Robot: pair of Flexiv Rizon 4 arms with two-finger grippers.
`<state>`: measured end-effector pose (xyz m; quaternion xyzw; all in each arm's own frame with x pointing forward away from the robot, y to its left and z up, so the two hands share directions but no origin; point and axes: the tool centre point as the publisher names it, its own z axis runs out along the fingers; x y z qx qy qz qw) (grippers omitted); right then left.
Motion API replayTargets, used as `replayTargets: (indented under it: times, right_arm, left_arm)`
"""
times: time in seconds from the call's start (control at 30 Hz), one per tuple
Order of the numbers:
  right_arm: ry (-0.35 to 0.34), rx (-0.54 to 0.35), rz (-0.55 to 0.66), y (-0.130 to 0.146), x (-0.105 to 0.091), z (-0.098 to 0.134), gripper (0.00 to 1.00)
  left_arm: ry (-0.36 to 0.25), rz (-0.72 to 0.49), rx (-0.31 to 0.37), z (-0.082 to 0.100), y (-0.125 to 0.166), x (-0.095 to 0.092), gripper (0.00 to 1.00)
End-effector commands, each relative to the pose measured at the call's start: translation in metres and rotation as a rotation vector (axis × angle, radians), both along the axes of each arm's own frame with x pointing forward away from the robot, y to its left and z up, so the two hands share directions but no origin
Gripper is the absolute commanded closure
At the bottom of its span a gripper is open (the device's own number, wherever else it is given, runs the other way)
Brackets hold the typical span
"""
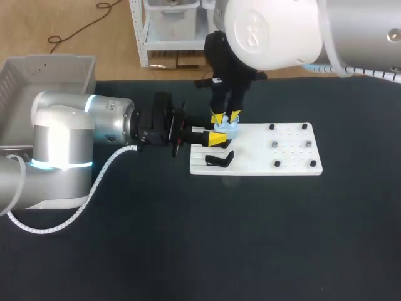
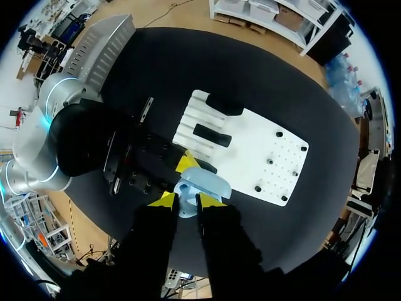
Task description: Pick up each earbud case from the left stands, insert the matching earbuds, close the lid, and place the case in the box.
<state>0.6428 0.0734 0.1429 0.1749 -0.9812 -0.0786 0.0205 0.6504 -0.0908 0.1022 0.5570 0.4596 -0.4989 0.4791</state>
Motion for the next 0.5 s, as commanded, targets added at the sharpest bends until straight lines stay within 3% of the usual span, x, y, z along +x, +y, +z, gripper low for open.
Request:
replayTargets:
  times: [0.03,0.5]
  right_arm:
    - [-0.001,0.0,0.001,0.0011,0.0,-0.0022,1.0]
    - [0.007,-0.009,0.01,0.0062,0.0055,-0.0071,1.0]
  left_arm:
    - [-0.002,0.004,-0.001,-0.0001,0.0002,-0.0012,1.0]
    - [-0.002,0.004,-0.001,-0.0001,0.0002,-0.0012,1.0]
